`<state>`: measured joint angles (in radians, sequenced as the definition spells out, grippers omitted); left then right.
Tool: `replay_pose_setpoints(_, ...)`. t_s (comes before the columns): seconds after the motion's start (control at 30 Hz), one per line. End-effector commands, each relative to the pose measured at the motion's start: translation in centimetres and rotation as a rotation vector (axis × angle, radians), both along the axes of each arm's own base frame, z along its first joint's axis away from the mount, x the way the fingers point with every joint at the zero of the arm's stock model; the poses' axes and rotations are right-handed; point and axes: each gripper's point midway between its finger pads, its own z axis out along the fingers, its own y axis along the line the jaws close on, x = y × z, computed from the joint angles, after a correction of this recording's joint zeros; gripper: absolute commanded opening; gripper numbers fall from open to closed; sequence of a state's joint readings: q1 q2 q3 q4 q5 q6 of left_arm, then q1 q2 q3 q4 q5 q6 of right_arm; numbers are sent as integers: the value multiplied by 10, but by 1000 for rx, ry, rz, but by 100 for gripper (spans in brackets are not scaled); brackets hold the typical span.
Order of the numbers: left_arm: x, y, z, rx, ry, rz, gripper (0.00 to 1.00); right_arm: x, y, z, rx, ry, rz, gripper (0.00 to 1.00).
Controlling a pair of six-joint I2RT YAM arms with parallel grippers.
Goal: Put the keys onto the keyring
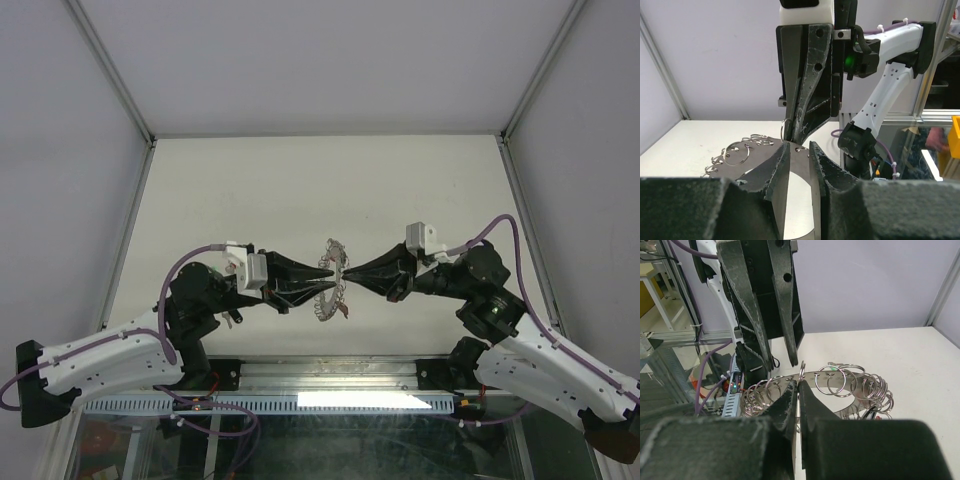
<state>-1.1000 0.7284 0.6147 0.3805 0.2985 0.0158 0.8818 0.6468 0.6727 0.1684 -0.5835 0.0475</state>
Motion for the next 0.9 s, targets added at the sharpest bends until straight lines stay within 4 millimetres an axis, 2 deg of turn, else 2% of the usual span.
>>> replay_pose_setpoints(0.0,-8,0,29,-70,-76,-37,21,-7,-6,39,122,-107,9,0)
replay_pose_setpoints(0.3,-10,1,39,-94,-92,-45,20,-11,-10,49,135,-138,14,0)
replay_pose_setpoints(0.33,-10,3,41,-100,-94,-41,19,-10,-10,49,123,-215,3,0)
replay_pose_setpoints(0.53,-5,7,44,-107,-98,-2,17,-9,-13,47,54,-364,-4,0)
replay_pose_setpoints(0.87,-13,4,37,-54,-211,-32,26,0,-20,52,-17,-629,-62,0)
